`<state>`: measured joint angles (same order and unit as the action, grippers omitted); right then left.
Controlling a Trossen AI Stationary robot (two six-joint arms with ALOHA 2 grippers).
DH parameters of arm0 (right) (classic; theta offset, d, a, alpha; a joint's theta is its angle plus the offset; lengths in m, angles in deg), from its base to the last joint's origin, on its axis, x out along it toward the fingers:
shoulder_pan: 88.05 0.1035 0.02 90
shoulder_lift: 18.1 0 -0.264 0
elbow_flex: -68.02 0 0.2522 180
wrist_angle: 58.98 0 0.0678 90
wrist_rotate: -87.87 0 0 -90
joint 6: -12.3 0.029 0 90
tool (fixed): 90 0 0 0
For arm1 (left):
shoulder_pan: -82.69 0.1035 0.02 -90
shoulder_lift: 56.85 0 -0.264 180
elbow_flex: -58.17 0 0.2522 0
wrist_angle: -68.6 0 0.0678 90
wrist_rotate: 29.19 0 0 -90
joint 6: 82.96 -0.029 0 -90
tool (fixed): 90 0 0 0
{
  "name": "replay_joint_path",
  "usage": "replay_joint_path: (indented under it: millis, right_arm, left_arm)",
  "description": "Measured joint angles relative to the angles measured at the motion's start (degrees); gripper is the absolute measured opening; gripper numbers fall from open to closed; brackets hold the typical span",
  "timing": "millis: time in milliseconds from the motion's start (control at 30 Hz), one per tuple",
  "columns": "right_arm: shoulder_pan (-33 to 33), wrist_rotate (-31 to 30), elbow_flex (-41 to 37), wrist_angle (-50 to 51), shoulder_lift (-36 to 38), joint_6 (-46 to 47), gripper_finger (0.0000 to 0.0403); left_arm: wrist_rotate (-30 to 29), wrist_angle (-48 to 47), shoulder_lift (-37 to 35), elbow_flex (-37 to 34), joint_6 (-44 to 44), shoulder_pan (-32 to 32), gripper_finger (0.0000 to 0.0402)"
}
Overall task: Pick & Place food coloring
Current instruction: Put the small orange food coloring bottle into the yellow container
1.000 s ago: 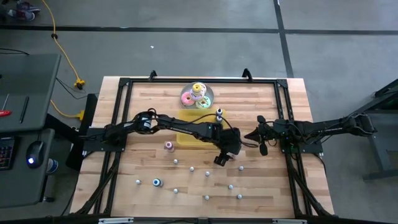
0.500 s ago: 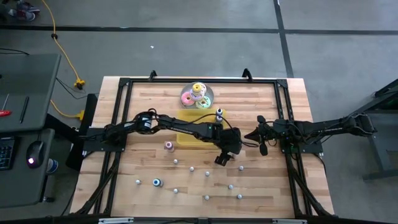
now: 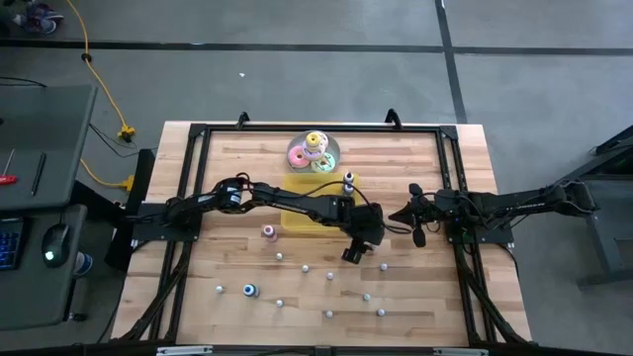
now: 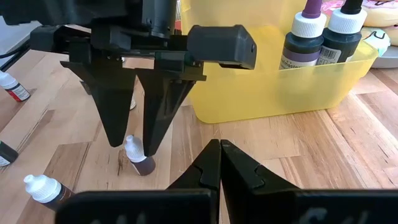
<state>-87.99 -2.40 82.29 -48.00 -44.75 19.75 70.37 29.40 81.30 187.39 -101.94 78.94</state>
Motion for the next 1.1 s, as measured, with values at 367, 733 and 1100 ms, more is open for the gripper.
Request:
replay_joint_path:
  millis: [367,733,1100]
  right_arm:
    - [0.0,0.0,0.0,0.0,0.0,0.0,0.0000]
    - [0.0,0.0,0.0,0.0,0.0,0.0,0.0000]
    - [0.0,0.0,0.0,0.0,0.0,0.0,0.0000]
  left_arm:
    - [0.1,0.0,0.0,0.0,1.2,0.0,0.0158]
    - [0.1,0.2,0.0,0.0,1.7,0.0,0.0158]
    - [0.1,0.5,0.0,0.0,3.0,0.0,0.0158]
